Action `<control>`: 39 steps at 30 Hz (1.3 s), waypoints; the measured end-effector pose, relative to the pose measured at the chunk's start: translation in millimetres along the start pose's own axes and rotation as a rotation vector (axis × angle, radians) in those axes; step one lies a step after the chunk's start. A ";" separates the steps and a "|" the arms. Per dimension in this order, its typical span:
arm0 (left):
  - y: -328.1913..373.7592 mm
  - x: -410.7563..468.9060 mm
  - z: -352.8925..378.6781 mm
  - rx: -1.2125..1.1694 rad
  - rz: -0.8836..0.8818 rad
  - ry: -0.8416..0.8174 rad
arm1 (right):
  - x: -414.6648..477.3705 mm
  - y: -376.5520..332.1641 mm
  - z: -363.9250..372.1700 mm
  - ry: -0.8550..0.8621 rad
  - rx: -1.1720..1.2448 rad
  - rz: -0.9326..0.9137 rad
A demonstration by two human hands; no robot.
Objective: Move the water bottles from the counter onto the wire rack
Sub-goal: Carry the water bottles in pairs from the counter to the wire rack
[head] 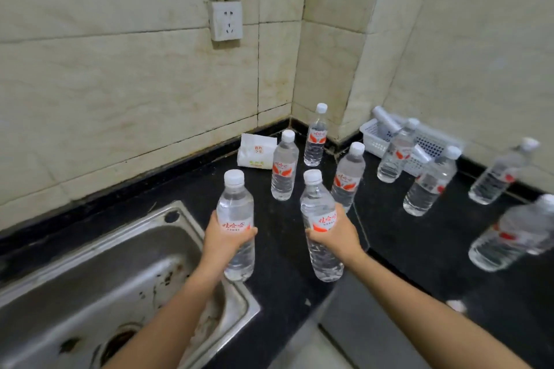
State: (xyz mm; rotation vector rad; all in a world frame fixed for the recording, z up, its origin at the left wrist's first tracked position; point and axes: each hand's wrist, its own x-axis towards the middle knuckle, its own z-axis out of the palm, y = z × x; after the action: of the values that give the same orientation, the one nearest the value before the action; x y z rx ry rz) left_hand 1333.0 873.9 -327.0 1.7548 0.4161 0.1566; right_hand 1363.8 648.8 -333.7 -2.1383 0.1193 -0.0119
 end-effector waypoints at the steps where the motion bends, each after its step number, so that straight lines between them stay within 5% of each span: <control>1: 4.0 -8.9 -7.5 -0.004 0.017 -0.029 | -14.9 -3.5 -4.4 0.034 0.013 0.001; 15: 58.1 -130.4 5.7 -0.110 0.108 -0.693 | -223.4 -8.1 -120.9 0.428 0.171 0.158; 26: 99.9 -317.1 164.5 -0.076 0.228 -1.178 | -462.6 63.3 -303.8 1.016 0.243 0.259; 39: 96.8 -644.8 346.6 -0.081 0.281 -1.544 | -748.2 175.5 -458.3 1.425 0.066 0.453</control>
State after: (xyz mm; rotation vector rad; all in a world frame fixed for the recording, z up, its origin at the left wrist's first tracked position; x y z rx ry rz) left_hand 868.2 307.4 -235.4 1.3704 -0.9351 -0.9283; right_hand 579.6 237.6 -204.9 -1.5943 1.3662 -1.2291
